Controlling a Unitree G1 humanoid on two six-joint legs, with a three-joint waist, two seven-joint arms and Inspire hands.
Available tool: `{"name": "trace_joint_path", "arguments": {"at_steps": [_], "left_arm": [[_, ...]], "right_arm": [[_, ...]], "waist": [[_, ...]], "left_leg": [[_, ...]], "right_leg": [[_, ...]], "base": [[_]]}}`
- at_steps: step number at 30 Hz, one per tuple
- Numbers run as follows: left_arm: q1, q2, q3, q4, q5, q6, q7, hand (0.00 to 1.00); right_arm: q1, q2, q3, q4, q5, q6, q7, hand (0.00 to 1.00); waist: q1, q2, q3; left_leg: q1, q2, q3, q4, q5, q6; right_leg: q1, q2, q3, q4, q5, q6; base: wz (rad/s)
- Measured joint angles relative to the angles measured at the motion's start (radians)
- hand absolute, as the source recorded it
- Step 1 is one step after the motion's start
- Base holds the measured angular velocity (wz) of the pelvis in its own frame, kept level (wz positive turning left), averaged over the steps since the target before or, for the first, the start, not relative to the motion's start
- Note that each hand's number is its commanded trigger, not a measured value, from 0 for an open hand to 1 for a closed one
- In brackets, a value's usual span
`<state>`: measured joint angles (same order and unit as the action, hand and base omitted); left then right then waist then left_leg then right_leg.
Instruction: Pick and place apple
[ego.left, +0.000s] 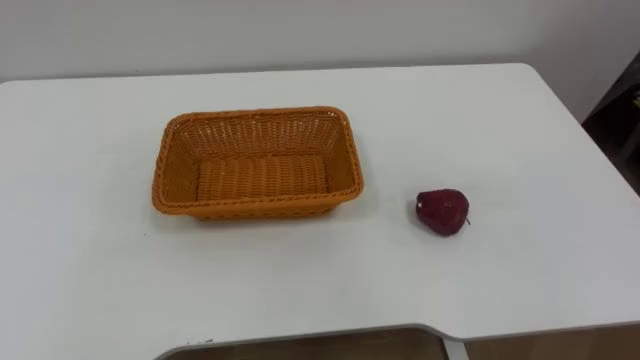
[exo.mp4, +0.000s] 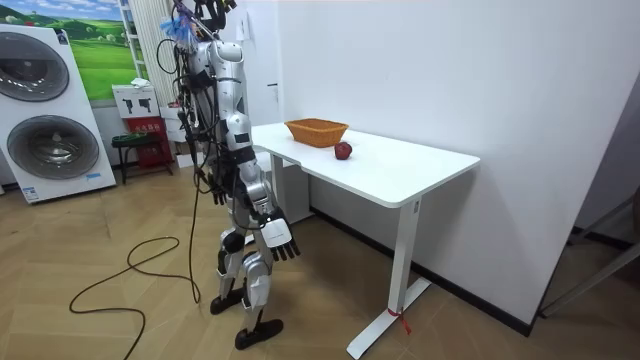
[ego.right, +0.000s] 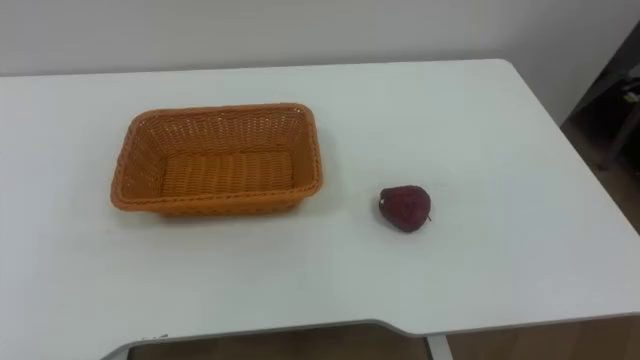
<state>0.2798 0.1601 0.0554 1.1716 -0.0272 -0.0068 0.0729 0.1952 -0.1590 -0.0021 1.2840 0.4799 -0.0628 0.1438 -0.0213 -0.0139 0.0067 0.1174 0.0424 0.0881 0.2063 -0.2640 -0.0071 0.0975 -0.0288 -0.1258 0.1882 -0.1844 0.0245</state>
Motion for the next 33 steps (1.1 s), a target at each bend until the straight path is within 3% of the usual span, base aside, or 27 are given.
{"name": "trace_joint_path", "arguments": {"at_steps": [8, 13, 16, 21, 25, 28, 33], "left_arm": [[-0.003, 0.0, 0.003, -0.002, -0.001, 0.015, -0.003, 0.0], [-0.017, -0.011, 0.017, -0.003, -0.033, 0.013, 0.013, 0.0], [-0.016, -0.015, 0.029, -0.004, -0.064, 0.005, 0.021, 0.0], [0.006, -0.012, 0.131, -0.017, -0.099, -0.009, 0.046, 0.0], [0.023, -0.006, 0.171, -0.036, -0.097, -0.014, 0.077, 0.0], [0.023, -0.006, 0.199, -0.036, -0.099, -0.026, 0.077, 0.0], [0.025, 0.005, 0.218, -0.036, -0.088, -0.037, 0.077, 0.0]], "right_arm": [[-0.015, 0.0, 0.0, 0.007, 0.011, 0.015, -0.024, 0.0], [-0.018, 0.008, -0.012, 0.01, 0.138, 0.041, -0.069, 0.0], [-0.018, 0.011, -0.113, -0.004, 0.34, 0.057, -0.108, 0.0], [-0.018, 0.009, -0.359, -0.094, 0.716, 0.057, -0.224, 0.0], [-0.026, 0.009, -0.464, -0.197, 0.885, 0.012, -0.319, 0.0], [-0.041, 0.009, -0.539, -0.248, 0.903, -0.008, -0.401, 0.0], [-0.039, 0.003, -0.614, -0.437, 0.873, -0.084, -0.633, 0.0]], "waist": [[0.003, 0.002, 0.0008], [0.002, 0.003, 0.0024], [-0.001, 0.006, 0.0054], [-0.024, 0.002, 0.0024], [-0.032, -0.005, -0.0013], [-0.032, -0.009, -0.0038], [-0.029, -0.018, -0.006]], "left_leg": [[0.001, 0.0, 0.002, -0.001, 0.0, 0.0], [0.001, 0.001, 0.002, -0.002, 0.0, 0.0], [0.008, 0.001, 0.005, -0.003, 0.0, 0.0], [0.012, 0.0, 0.005, -0.007, 0.0, 0.0], [0.012, -0.001, 0.005, -0.001, 0.0, 0.0], [0.011, -0.002, 0.006, 0.0, 0.0, 0.0], [0.007, -0.004, 0.005, 0.002, 0.0, 0.001]], "right_leg": [[0.0, 0.0, 0.001, -0.001, 0.0, 0.0], [-0.003, 0.001, 0.002, 0.001, 0.0, 0.0], [0.002, 0.001, 0.004, 0.001, 0.0, 0.0], [0.006, -0.001, 0.0, 0.001, -0.001, 0.001], [0.006, -0.002, 0.0, -0.001, -0.002, 0.002], [0.006, -0.003, 0.0, 0.0, -0.002, 0.003], [0.001, -0.004, 0.0, 0.003, -0.004, 0.004]], "base": [[0.0], [-0.01], [-0.01], [0.0], [0.0], [0.0], [0.0]]}}
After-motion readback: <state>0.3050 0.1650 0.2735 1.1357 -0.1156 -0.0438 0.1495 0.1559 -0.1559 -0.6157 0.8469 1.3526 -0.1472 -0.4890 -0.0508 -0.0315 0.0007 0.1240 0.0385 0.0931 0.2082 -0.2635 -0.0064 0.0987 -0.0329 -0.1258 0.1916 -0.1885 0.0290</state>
